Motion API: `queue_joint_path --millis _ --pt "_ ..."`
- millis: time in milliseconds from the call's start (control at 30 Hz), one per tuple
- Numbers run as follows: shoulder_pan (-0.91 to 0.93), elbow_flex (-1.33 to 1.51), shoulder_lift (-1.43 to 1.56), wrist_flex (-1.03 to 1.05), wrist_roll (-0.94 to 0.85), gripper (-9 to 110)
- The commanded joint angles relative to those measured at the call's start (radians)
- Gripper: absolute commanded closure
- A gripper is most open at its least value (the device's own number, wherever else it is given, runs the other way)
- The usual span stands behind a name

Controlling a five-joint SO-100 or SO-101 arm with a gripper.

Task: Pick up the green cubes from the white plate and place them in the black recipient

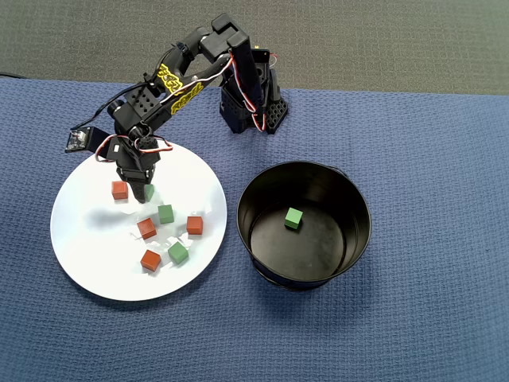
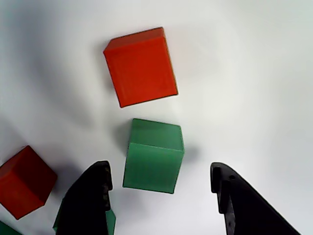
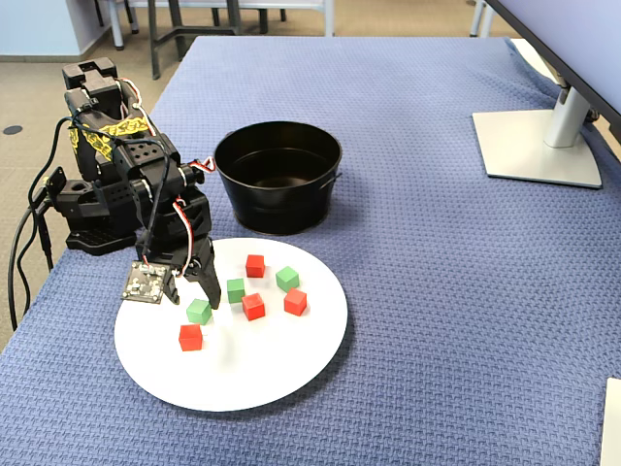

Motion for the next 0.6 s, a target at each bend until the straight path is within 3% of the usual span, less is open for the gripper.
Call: queue_joint_path --millis 0,300,567 --pt "0.006 -0.026 0.0 -0.035 0.025 87" --pt "0.006 -0.026 -0.026 -0.058 0.044 101" --pt "-0.005 -0.012 0.081 -0.026 0.066 101"
